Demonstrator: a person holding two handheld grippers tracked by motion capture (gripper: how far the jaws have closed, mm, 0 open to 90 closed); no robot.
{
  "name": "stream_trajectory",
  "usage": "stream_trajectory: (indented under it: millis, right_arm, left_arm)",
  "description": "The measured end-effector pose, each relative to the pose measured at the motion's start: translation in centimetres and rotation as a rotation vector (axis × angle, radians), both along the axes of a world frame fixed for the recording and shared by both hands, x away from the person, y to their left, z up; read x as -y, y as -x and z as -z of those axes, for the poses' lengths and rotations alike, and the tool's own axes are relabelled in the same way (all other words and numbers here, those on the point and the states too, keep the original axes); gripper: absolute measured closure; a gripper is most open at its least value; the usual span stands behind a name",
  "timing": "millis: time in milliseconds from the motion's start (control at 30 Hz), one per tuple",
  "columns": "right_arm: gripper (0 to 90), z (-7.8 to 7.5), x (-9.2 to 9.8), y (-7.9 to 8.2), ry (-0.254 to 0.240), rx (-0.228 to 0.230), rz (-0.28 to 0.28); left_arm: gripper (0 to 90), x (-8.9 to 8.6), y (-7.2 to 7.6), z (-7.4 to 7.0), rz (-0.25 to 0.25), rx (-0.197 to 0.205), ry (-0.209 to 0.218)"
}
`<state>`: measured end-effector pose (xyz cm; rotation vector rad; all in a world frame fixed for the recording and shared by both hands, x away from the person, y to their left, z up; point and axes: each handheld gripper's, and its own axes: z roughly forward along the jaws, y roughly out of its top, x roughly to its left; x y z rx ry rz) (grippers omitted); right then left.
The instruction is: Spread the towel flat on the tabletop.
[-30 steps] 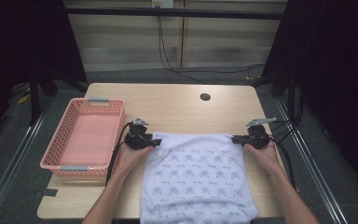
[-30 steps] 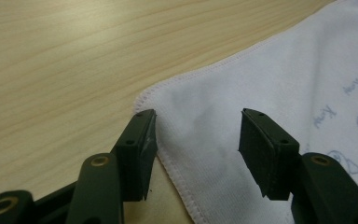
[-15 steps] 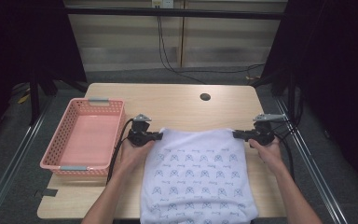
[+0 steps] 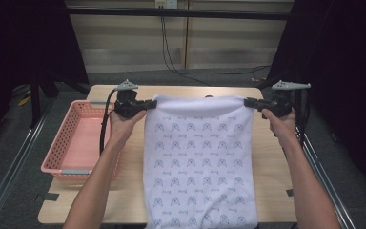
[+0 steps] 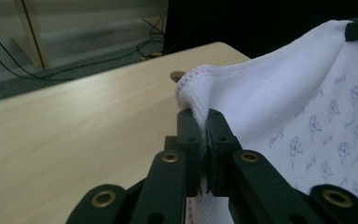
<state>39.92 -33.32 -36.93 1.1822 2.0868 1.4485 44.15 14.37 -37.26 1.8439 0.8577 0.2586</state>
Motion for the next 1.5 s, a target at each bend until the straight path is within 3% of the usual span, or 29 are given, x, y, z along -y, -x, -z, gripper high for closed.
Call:
stream_trajectory:
  millis: [67,200,267,367,400,467,667,733,833,933,1000,1067,1133,1167,1233,1333,1433,1500]
  right_arm:
    - [85.8,-0.8,-0.2,-0.9,0.002,0.008,0.015]
    - [85.8,-2.7,-0.1,-2.4,0.015,0.037,0.054]
    - [85.9,-3.5,-0.1,-2.8,0.017,0.042,0.068]
    - [86.1,-3.1,-0.6,-2.7,0.035,0.038,0.069]
    - [86.1,-2.6,-0.7,-2.3,0.031,0.029,0.055]
    - [86.1,-1.8,-0.6,-1.6,0.027,0.018,0.036]
    - [86.1,-0.4,0.5,1.4,-0.051,-0.043,-0.008]
    - [86.1,-0.4,0.6,2.8,-0.045,-0.055,-0.027]
    - [86.2,-0.1,0.5,4.9,-0.031,-0.075,-0.063]
    - [86.3,0.6,0.5,7.2,-0.023,-0.096,-0.083]
    - [86.3,1.1,0.5,8.8,0.002,-0.105,-0.087]
    - [86.3,1.6,0.4,10.5,-0.002,-0.115,-0.11]
    - [86.3,2.2,0.1,12.1,0.009,-0.135,-0.131]
    - [86.3,2.6,-0.1,13.0,0.025,-0.149,-0.143]
    - [86.3,3.5,-0.5,14.3,0.048,-0.183,-0.157]
    - [86.3,5.1,-0.6,16.1,0.06,-0.218,-0.166]
    - [86.2,6.7,-0.7,17.7,0.047,-0.246,-0.167]
    - [86.2,8.0,-1.0,18.5,0.051,-0.256,-0.171]
  left_arm:
    - [86.6,-0.2,-0.9,-0.7,-0.004,0.007,0.048]
    - [86.6,0.0,-1.8,-2.4,-0.005,0.046,0.05]
    - [86.6,0.2,-1.9,-2.9,-0.01,0.045,0.046]
    - [86.6,0.3,-1.5,-2.6,-0.004,0.039,0.044]
    - [86.6,0.4,-1.0,-1.9,0.007,0.03,-0.001]
    - [86.6,0.2,-0.2,-1.2,0.025,0.013,-0.007]
    - [86.3,-0.4,3.0,-0.6,0.076,0.019,-0.008]
    - [86.4,-0.6,4.5,-0.5,0.095,0.014,0.003]
    - [86.5,-0.8,6.9,-0.4,0.123,0.006,-0.018]
    - [86.5,-0.9,9.5,0.3,0.14,-0.023,0.005]
    - [86.5,-1.0,11.4,1.0,0.163,-0.006,-0.028]
    - [86.5,-1.5,12.8,1.8,0.165,-0.042,0.005]
    - [86.5,-1.7,13.5,2.2,0.157,-0.042,-0.008]
    - [86.5,-1.8,14.8,3.3,0.179,-0.067,-0.012]
    - [86.5,-1.7,15.7,4.4,0.185,-0.092,-0.052]
    - [86.4,-1.9,16.8,5.9,0.178,-0.141,-0.044]
    - [86.4,-1.8,18.0,7.5,0.2,-0.177,-0.123]
    - [86.3,-1.9,18.7,8.5,0.196,-0.193,-0.148]
